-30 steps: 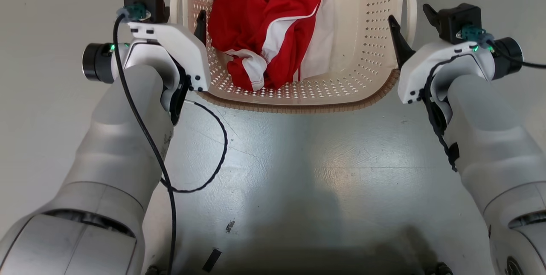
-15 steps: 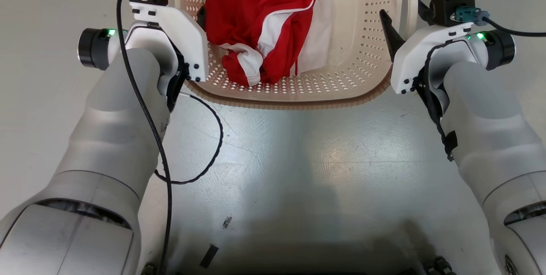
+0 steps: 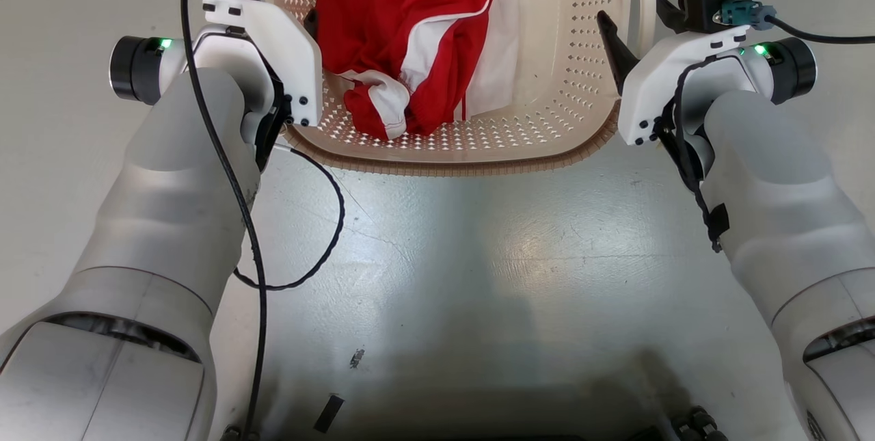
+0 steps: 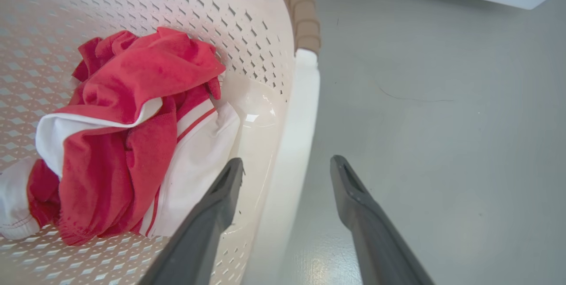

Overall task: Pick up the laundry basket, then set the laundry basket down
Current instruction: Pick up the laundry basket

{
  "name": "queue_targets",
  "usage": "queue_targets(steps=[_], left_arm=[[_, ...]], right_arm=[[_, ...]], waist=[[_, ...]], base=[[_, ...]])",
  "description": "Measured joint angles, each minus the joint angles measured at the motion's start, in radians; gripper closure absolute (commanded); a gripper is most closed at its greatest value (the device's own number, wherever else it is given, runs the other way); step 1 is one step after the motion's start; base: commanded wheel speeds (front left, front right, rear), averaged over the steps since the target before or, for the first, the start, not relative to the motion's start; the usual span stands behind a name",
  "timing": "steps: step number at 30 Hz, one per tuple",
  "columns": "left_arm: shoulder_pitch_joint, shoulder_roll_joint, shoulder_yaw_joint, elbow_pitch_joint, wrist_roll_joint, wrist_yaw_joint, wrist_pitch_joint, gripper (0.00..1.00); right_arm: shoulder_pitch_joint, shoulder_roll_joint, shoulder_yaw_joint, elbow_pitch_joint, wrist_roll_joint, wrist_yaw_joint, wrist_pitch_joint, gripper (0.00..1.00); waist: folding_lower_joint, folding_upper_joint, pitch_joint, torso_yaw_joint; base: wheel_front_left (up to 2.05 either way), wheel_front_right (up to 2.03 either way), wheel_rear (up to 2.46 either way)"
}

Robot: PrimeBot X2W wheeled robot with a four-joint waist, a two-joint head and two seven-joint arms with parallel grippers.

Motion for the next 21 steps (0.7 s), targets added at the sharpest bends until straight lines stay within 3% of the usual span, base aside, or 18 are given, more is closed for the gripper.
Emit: queue_targets(steps=[4,6,7,8,21], left_arm=[[0.000,0.004,-0.008,0.000,0.000,0.000,0.005,0.00],[0.000,0.005,-0.010,0.000,0.000,0.000,0.005,0.08],[0.000,0.006,-0.012,0.000,0.000,0.000,0.005,0.34],[0.000,0.006,-0.014,0.000,0.000,0.000,0.005,1.00],[0.026,-0.012,-0.047,0.012,-0.002,0.006,-0.009,1.00]], right_arm=[[0.000,0.000,0.012,0.001,0.009,0.000,0.000,0.00],[-0.001,0.000,0.013,0.002,0.012,0.000,0.000,0.00],[-0.002,0.000,0.016,0.003,0.012,0.000,0.000,0.55],[-0.002,0.000,0.022,0.002,0.012,0.000,0.000,1.00],[0.003,-0.012,0.102,0.007,0.077,-0.003,0.088,1.00]], waist=[[0.0000,0.0000,0.001,-0.004],[0.0000,0.0000,0.002,-0.005],[0.0000,0.0000,0.002,-0.005],[0.0000,0.0000,0.003,-0.005],[0.0000,0.0000,-0.036,0.003]], base=[[0.00,0.00,0.00],[0.00,0.00,0.00],[0.00,0.00,0.00],[0.00,0.00,0.00],[0.00,0.00,0.00]])
